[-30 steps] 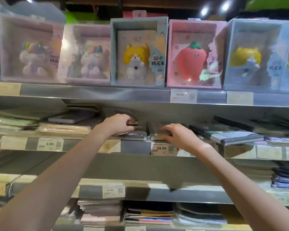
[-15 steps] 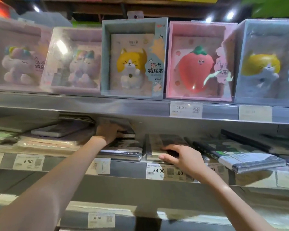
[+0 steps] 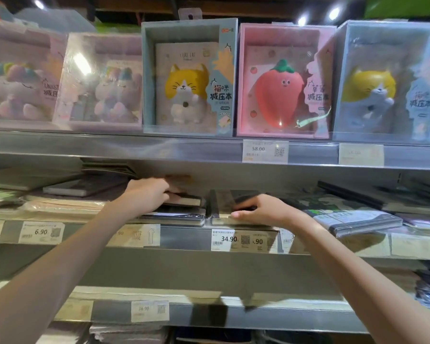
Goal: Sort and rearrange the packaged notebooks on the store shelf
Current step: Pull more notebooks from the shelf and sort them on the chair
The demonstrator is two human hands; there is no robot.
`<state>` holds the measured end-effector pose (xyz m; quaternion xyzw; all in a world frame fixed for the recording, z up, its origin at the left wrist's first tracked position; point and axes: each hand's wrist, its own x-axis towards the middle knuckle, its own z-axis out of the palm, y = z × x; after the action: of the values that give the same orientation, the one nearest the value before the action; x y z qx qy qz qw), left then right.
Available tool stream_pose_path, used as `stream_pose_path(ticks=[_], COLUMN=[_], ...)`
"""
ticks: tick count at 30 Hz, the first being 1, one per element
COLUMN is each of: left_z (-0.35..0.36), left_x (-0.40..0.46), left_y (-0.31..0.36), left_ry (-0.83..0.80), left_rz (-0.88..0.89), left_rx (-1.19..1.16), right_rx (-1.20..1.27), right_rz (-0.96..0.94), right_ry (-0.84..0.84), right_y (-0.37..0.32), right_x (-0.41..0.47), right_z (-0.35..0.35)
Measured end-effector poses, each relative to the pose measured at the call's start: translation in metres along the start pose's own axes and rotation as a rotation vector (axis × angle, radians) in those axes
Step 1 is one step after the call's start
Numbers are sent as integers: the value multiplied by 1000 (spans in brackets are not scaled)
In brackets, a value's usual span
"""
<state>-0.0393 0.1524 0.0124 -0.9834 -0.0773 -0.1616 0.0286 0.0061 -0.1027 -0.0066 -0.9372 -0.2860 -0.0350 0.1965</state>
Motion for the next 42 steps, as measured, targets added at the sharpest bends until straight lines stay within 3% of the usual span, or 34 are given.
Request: stream_pose_path(ticks=[4, 11, 20, 25, 32, 39, 42], left_z=[0, -7, -8, 16, 38, 41, 35], left_x=[-13, -25, -61, -78, -88, -86, -88], left_y=[3, 6, -8, -13, -14, -5, -5], left_ry=[11, 23, 22, 171, 526, 644, 614], left_rz=[46, 94, 164, 265, 435, 339, 344], left_rx=[-44, -152, -315, -253, -245, -203, -166], right_rx=[-96, -245, -329, -349, -238, -351, -357], right_rz=[7, -39, -98, -69, -138, -160, -139], right_ry=[-101, 136, 303, 262, 330, 428, 441], right_y=[-3, -12, -30, -32, -25, -23, -25], right_x=[10, 12, -20, -44, -56, -46, -46], right_z=[-3, 9, -21, 0, 13, 29, 28])
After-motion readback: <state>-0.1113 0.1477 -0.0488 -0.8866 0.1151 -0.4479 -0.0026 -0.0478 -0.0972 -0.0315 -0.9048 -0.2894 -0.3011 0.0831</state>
